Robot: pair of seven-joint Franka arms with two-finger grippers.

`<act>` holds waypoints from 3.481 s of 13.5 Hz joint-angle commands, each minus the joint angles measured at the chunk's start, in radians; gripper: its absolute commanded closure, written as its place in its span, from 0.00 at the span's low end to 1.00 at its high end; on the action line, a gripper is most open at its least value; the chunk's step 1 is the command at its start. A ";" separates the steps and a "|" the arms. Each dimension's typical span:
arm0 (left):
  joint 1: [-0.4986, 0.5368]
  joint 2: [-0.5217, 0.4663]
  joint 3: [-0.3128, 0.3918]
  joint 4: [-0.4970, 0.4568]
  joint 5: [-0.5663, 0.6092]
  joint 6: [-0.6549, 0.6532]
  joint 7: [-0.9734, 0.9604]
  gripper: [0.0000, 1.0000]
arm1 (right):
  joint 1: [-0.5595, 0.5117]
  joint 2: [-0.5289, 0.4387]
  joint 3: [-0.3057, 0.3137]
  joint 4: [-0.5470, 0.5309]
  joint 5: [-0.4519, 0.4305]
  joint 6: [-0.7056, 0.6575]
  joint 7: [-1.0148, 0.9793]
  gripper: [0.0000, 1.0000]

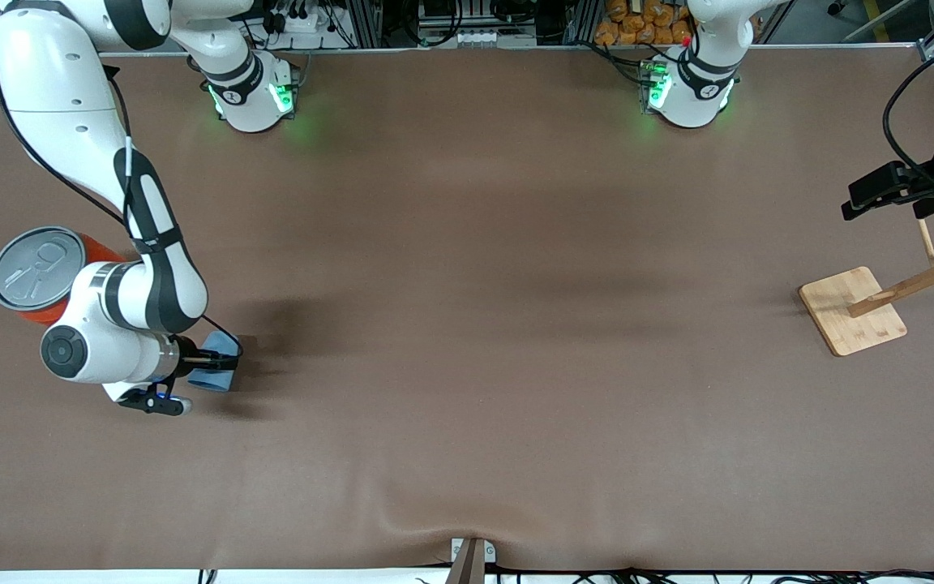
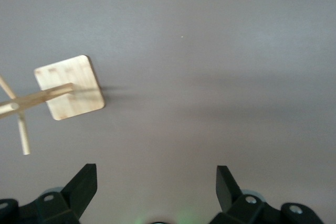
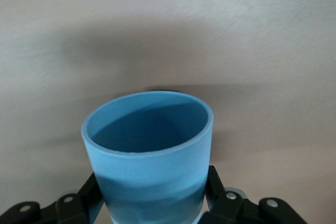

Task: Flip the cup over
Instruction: 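Carry the blue cup with the right gripper toward the table middle, then release the blue cup on its side while the left gripper moves toward it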

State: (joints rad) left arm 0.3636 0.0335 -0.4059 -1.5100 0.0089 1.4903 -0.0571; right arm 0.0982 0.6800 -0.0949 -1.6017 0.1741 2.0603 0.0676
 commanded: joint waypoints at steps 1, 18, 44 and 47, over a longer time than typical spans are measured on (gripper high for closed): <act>0.008 -0.012 -0.028 0.002 0.043 -0.004 0.013 0.00 | 0.069 -0.013 -0.003 0.101 0.011 -0.155 0.021 0.82; 0.014 -0.006 -0.028 -0.053 0.032 0.034 0.013 0.00 | 0.632 -0.002 0.049 0.319 0.067 -0.117 0.011 0.81; -0.005 0.094 -0.062 -0.104 -0.035 0.036 0.017 0.00 | 0.965 0.188 0.044 0.325 -0.300 0.028 -0.396 0.00; -0.005 0.080 -0.062 -0.137 -0.079 0.042 0.006 0.00 | 0.908 0.171 0.055 0.481 -0.288 -0.165 -0.400 0.00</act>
State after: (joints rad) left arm 0.3514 0.1492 -0.4657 -1.6052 -0.0433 1.5314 -0.0408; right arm 1.0512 0.8706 -0.0562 -1.2212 -0.1142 2.0153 -0.3107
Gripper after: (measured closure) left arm 0.000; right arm 0.000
